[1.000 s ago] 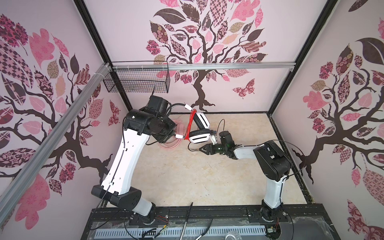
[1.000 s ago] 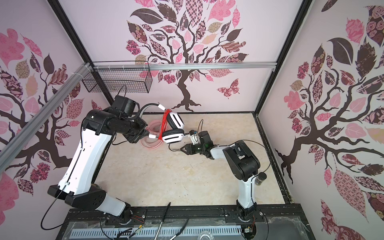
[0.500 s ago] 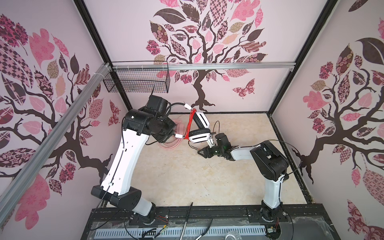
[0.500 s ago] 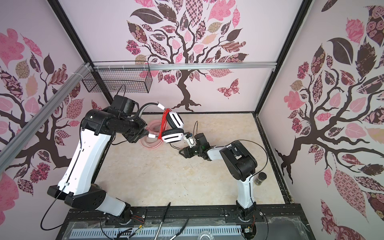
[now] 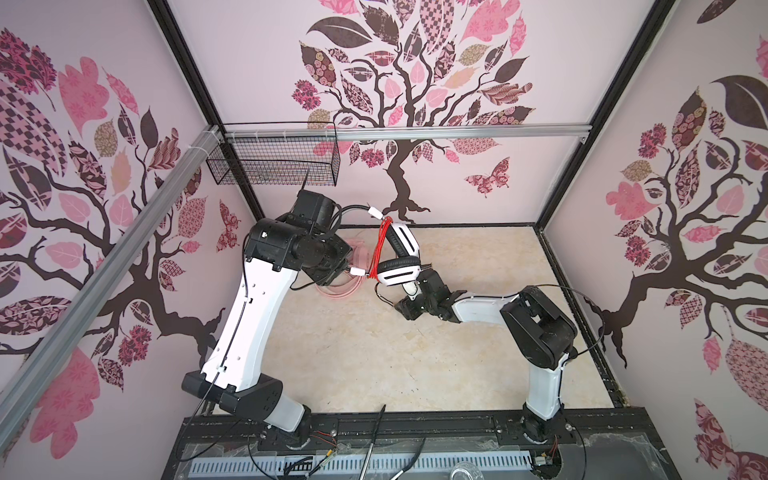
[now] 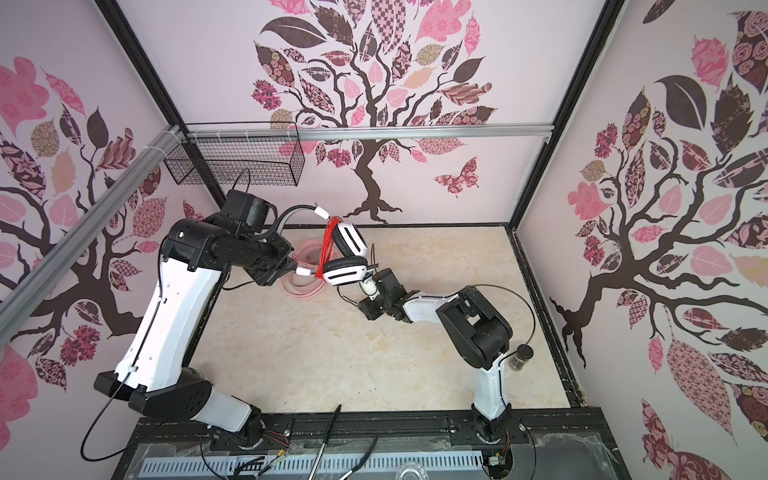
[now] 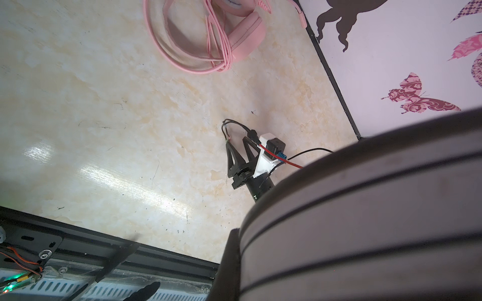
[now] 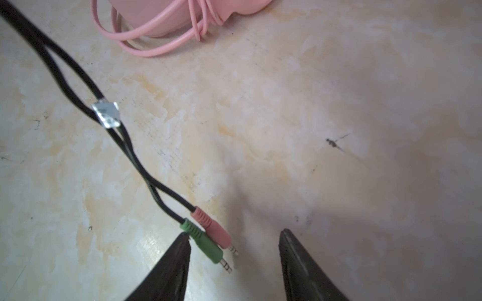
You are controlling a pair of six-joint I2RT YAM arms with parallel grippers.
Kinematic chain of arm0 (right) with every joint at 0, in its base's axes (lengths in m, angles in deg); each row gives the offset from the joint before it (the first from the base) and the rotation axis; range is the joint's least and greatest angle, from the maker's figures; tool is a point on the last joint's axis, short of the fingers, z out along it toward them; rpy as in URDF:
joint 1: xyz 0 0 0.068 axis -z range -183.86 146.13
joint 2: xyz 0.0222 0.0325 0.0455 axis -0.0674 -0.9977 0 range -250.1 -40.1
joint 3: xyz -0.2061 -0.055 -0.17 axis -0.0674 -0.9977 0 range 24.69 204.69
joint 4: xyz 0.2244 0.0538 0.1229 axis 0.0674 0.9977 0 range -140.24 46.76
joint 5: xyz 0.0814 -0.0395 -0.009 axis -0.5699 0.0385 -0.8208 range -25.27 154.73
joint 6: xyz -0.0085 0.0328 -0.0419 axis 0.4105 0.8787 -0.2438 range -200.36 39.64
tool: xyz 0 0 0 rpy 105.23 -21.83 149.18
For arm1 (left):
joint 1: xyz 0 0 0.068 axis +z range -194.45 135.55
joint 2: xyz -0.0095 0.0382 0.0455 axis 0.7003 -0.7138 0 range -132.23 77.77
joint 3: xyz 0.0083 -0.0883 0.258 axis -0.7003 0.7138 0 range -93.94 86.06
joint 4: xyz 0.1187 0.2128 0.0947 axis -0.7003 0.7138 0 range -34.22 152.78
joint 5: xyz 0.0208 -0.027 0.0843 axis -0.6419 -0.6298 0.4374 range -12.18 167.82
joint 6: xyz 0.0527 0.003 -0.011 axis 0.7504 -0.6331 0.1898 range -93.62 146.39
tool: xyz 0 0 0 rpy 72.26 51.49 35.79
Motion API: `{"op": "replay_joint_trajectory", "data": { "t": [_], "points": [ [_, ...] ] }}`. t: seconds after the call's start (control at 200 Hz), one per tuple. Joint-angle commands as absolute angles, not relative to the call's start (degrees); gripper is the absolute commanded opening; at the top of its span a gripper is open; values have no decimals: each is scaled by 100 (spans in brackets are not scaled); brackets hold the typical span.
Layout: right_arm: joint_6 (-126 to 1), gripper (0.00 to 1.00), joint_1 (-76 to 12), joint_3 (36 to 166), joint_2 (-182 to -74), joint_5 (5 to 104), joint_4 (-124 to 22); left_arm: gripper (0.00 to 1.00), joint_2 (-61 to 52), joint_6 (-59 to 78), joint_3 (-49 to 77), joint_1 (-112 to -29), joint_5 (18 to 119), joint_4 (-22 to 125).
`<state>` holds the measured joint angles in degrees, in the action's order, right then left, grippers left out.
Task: Wrap the headphones
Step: 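Grasp the black cable end near the pink and green plugs with the right gripper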
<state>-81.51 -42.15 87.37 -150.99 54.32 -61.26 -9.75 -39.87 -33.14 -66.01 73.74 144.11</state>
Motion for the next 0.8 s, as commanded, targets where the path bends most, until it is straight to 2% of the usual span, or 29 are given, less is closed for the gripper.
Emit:
{"op": "replay_joint_trajectory", "data": {
  "t": [0.0,0.095,0.47,0.795],
  "points": [
    [-8261,51,-4268,9058,-15206,5528,-5978,0,-765,-4094,-3576,-6607,7280,14077],
    [-8264,46,-4334,9097,-15234,5442,-5972,0,-763,-4081,-3611,-6606,7297,14110],
    [-8269,46,-4484,9327,-15484,5312,-5964,0,-723,-4082,-3604,-6599,7277,14112],
    [-8343,35,-4476,9490,-15620,5478,-5841,0,-689,-4120,-3593,-6602,7263,14086]
  ]
}}
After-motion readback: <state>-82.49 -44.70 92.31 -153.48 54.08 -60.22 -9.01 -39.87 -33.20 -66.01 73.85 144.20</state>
